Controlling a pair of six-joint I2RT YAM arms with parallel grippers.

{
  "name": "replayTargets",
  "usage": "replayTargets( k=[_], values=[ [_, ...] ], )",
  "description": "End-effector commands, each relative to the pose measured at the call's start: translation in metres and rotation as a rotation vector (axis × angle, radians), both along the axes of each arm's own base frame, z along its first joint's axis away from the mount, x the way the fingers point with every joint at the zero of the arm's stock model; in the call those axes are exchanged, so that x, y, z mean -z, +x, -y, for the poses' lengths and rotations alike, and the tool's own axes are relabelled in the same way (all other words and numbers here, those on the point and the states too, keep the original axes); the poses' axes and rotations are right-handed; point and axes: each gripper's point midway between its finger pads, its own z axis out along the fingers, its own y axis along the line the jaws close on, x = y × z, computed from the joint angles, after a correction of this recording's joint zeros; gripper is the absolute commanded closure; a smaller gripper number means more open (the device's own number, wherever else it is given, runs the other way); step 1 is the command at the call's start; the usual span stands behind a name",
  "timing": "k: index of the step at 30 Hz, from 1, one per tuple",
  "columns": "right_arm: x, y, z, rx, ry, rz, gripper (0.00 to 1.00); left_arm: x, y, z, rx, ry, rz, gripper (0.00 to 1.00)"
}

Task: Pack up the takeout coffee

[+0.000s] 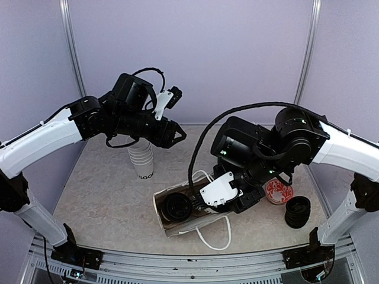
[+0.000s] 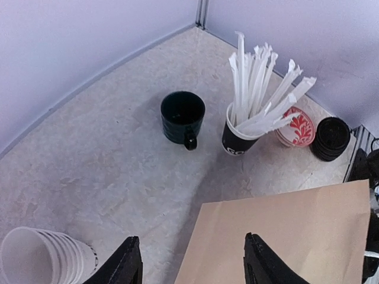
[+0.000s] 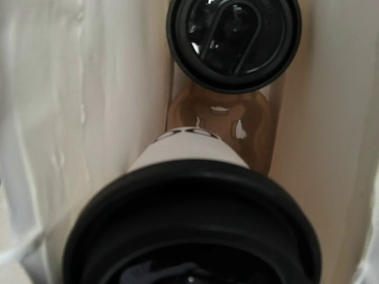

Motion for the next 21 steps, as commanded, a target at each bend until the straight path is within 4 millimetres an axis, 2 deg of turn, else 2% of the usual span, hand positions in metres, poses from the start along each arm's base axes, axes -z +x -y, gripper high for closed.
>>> replayTargets(
  k=[1, 5, 9, 17, 21],
  values=[
    [-0.005, -0.008, -0.001, -0.023, 0.074, -0.006, 0.64, 0.039, -0.009, 0.031, 0.092, 0.012, -0.070, 0.43],
    [0.009, -0.007, 0.003, -0.043, 0.075, 0.020, 0.64, 0.070, -0.011, 0.041, 0.123, 0.042, -0.112, 0.44],
    [0.014, 0.000, 0.001, -0.063, 0.097, 0.092, 0.63, 0.088, -0.018, 0.046, 0.156, 0.063, -0.139, 0.44],
    [0.035, 0.007, 0.001, -0.069, 0.078, 0.139, 0.63, 0.106, -0.021, 0.051, 0.205, 0.088, -0.160, 0.44],
    [0.039, 0.011, 0.000, -0.071, 0.076, 0.165, 0.63, 0.114, -0.020, 0.054, 0.224, 0.100, -0.173, 0.44]
  ],
)
